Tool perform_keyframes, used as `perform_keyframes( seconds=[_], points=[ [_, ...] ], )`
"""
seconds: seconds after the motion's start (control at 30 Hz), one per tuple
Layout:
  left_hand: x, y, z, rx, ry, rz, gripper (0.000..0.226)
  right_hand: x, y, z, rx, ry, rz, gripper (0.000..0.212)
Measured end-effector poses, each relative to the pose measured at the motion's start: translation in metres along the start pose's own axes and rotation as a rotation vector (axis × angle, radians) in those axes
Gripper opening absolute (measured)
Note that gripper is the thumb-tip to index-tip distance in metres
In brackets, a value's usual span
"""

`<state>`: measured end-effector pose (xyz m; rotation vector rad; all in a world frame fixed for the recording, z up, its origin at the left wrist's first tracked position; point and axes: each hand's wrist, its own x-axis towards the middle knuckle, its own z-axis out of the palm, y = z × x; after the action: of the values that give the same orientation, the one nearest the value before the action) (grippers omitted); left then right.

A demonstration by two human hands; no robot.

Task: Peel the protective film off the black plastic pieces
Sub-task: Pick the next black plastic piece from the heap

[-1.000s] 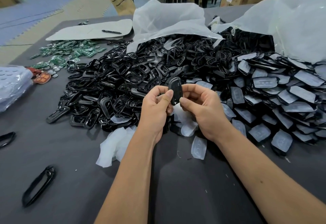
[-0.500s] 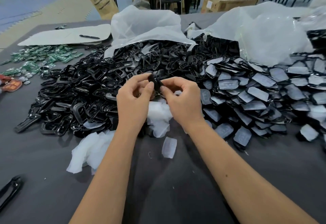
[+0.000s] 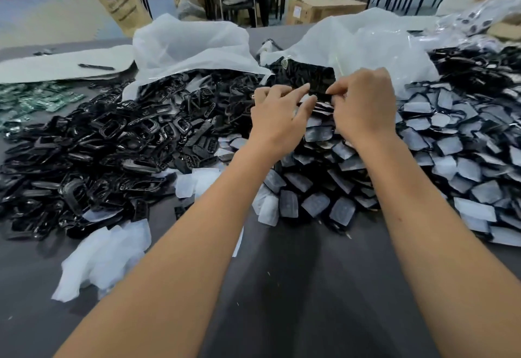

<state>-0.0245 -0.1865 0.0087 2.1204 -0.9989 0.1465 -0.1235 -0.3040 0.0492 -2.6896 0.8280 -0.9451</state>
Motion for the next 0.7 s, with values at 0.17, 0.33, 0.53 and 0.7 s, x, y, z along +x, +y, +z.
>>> perform_keyframes(
  seconds=[0.17,0.33,0.53,0.7],
  points=[
    [-0.013,-0.007,-0.001,0.019,0.052,-0.041,0.043,0.005,-0.001,-0.005,-0.061,-0.258,0.114,0.03],
    [-0.055,-0.038,-0.031,0.072,0.17,-0.16,0.032,0.0,-0.04,-0.003,0.072,-0.031,0.011,0.034],
    [-0.121,-0.09,-0.081,0.311,0.38,-0.445,0.023,-0.033,-0.121,0.043,0.157,-0.345,-0.36,0.029],
    [-0.146,-0.104,-0.092,0.436,0.387,-0.549,0.037,-0.052,-0.148,0.091,-0.036,-0.575,-0.561,0.035]
  ],
)
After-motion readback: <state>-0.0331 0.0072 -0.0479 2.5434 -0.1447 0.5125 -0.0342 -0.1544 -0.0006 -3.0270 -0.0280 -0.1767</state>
